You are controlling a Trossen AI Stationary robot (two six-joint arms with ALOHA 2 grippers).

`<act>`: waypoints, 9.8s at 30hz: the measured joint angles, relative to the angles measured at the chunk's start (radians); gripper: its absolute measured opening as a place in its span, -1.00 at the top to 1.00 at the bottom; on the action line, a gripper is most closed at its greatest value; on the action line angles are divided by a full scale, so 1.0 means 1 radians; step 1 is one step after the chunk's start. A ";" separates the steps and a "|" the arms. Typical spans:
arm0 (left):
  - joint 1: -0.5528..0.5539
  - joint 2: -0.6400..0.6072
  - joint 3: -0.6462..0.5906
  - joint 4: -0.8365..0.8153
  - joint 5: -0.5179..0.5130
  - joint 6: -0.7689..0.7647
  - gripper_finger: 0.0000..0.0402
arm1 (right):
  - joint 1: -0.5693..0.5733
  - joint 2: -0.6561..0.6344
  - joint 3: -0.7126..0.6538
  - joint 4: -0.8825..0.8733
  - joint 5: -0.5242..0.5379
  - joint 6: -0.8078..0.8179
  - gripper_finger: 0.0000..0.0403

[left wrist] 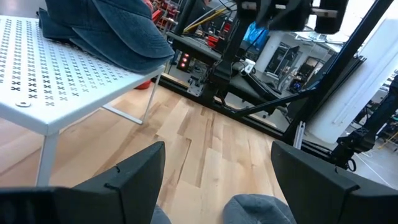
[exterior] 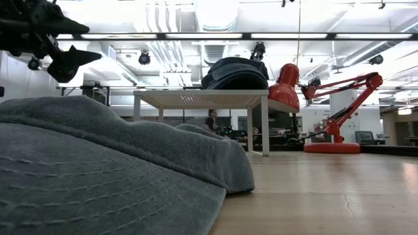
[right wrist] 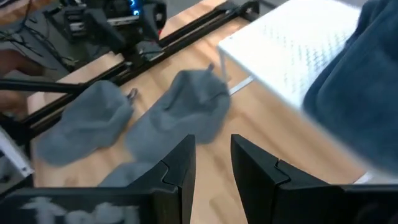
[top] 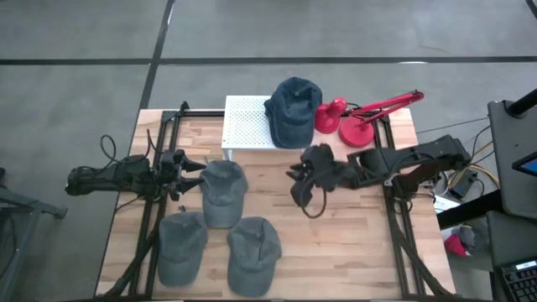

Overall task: Pick & Place hat
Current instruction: Put the top gray cap on the shelf

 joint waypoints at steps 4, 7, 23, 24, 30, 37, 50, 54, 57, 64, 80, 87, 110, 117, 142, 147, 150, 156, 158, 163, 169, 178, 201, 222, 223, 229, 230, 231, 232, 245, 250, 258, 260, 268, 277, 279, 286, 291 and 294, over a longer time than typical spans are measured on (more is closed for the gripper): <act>0.000 0.000 0.000 0.000 0.000 0.006 -0.47 | 0.040 0.001 -0.027 -0.002 -0.001 0.087 0.52; 0.000 0.000 0.000 0.000 0.000 0.007 -0.47 | 0.061 -0.001 -0.049 0.000 -0.020 0.124 0.52; 0.000 0.000 0.000 -0.009 0.000 0.008 -0.47 | 0.104 0.000 -0.158 0.068 -0.096 0.224 0.51; 0.000 0.000 0.000 -0.009 0.000 0.008 -0.47 | 0.104 0.000 -0.169 0.085 -0.101 0.225 0.51; 0.000 0.001 0.000 0.027 -0.002 -0.034 -0.47 | 0.104 0.000 -0.247 0.126 -0.103 0.196 0.51; -0.001 0.018 0.007 0.084 0.013 -0.057 -0.47 | 0.104 -0.014 -0.379 0.135 -0.103 0.157 0.54; -0.001 0.324 0.163 0.081 -0.023 -0.075 -0.47 | 0.076 -0.292 -0.646 0.272 -0.060 0.042 0.78; -0.001 0.454 0.233 0.084 -0.028 -0.110 -0.47 | 0.060 -0.433 -0.714 0.276 -0.059 -0.020 0.78; -0.001 0.546 0.290 0.059 -0.028 -0.130 -0.47 | 0.055 -0.540 -0.768 0.296 -0.061 -0.070 0.78; -0.001 0.755 0.455 -0.105 -0.027 -0.174 -0.47 | 0.050 -0.785 -0.887 0.384 -0.070 -0.179 0.79; -0.001 1.093 0.752 -0.552 -0.027 -0.484 -0.47 | 0.051 -1.160 -1.093 0.472 -0.133 -0.283 0.79; -0.001 1.144 0.774 -0.656 -0.027 -0.614 -0.47 | 0.051 -1.259 -1.139 0.469 -0.196 -0.336 0.79; 0.000 1.164 0.723 -0.777 -0.138 -1.033 -0.47 | 0.051 -1.346 -1.268 0.470 -0.170 -0.402 0.79; 0.002 1.193 0.682 -0.776 -0.138 -1.124 -0.47 | 0.051 -1.345 -1.265 0.476 -0.068 -0.422 0.79; 0.002 1.257 0.637 -0.741 -0.129 -1.161 -0.47 | 0.051 -1.344 -1.263 0.474 -0.060 -0.429 0.79; 0.003 1.257 0.618 -0.770 -0.131 -1.235 -0.47 | 0.051 -1.344 -1.263 0.474 -0.060 -0.429 0.79; 0.005 1.258 0.586 -0.745 -0.131 -1.272 -0.47 | 0.051 -1.344 -1.264 0.474 -0.059 -0.429 0.79; 0.005 1.259 0.511 -0.621 -0.131 -1.288 -0.47 | 0.051 -1.344 -1.263 0.474 -0.059 -0.429 0.79; 0.005 1.259 0.484 -0.577 -0.131 -1.292 -0.47 | 0.051 -1.344 -1.264 0.474 -0.059 -0.429 0.79; 0.006 1.259 0.419 -0.491 -0.131 -1.320 -0.47 | 0.051 -1.343 -1.263 0.474 -0.059 -0.429 0.79; 0.006 1.259 0.386 -0.434 -0.122 -1.321 -0.33 | 0.051 -1.343 -1.263 0.474 -0.059 -0.429 0.79; 0.006 1.258 0.363 -0.421 -0.139 -1.321 0.43 | 0.051 -1.343 -1.263 0.474 -0.059 -0.429 0.79; 0.005 1.062 0.412 -0.398 -0.153 -1.216 0.99 | 0.051 -1.343 -1.263 0.474 -0.059 -0.429 0.79; 0.005 0.955 0.661 -0.248 -0.182 -0.949 1.00 | 0.051 -1.343 -1.263 0.474 -0.058 -0.440 0.79; 0.005 0.955 0.672 -0.231 -0.184 -0.938 1.00 | 0.051 -1.343 -1.264 0.474 -0.058 -0.440 0.79; 0.005 0.951 0.748 -0.209 -0.248 -0.908 1.00 | 0.051 -1.343 -1.263 0.474 -0.058 -0.440 0.79; 0.005 0.948 0.760 -0.208 -0.267 -0.906 1.00 | 0.051 -1.343 -1.263 0.473 -0.058 -0.440 0.79; 0.005 0.944 0.771 -0.208 -0.290 -0.906 1.00 | 0.051 -1.343 -1.263 0.473 -0.058 -0.439 0.79; 0.005 0.938 0.783 -0.208 -0.320 -0.906 1.00 | 0.051 -1.343 -1.263 0.473 -0.059 -0.439 0.79; 0.005 0.837 0.872 -0.163 -0.860 -0.818 1.00 | 0.051 -1.343 -1.263 0.473 -0.059 -0.436 0.79; 0.017 0.867 0.870 -0.088 -1.042 -0.801 1.00 | 0.051 -1.343 -1.263 0.473 -0.059 -0.437 0.79; 0.065 0.948 0.870 0.056 -1.074 -0.820 1.00 | 0.051 -1.344 -1.263 0.473 -0.059 -0.440 0.79; 0.080 0.969 0.869 0.081 -1.074 -0.835 1.00 | 0.051 -1.344 -1.263 0.473 -0.059 -0.440 0.79; 0.146 1.026 0.868 0.084 -1.075 -0.937 1.00 | 0.051 -1.344 -1.263 0.473 -0.060 -0.431 0.79; 0.219 1.099 0.868 0.088 -1.066 -1.065 1.00 | 0.051 -1.343 -1.263 0.473 -0.060 -0.429 0.79; 0.221 1.122 0.868 0.091 -1.067 -1.101 1.00 | 0.051 -1.344 -1.263 0.472 -0.060 -0.429 0.79; 0.230 1.222 0.868 0.092 -1.107 -1.216 1.00 | 0.051 -1.344 -1.263 0.471 -0.060 -0.429 0.79; 0.250 1.299 0.868 0.092 -1.106 -1.330 1.00 | 0.051 -1.344 -1.263 0.471 -0.060 -0.429 0.79; 0.265 1.328 0.868 0.092 -1.091 -1.370 1.00 | 0.051 -1.344 -1.263 0.471 -0.060 -0.429 0.79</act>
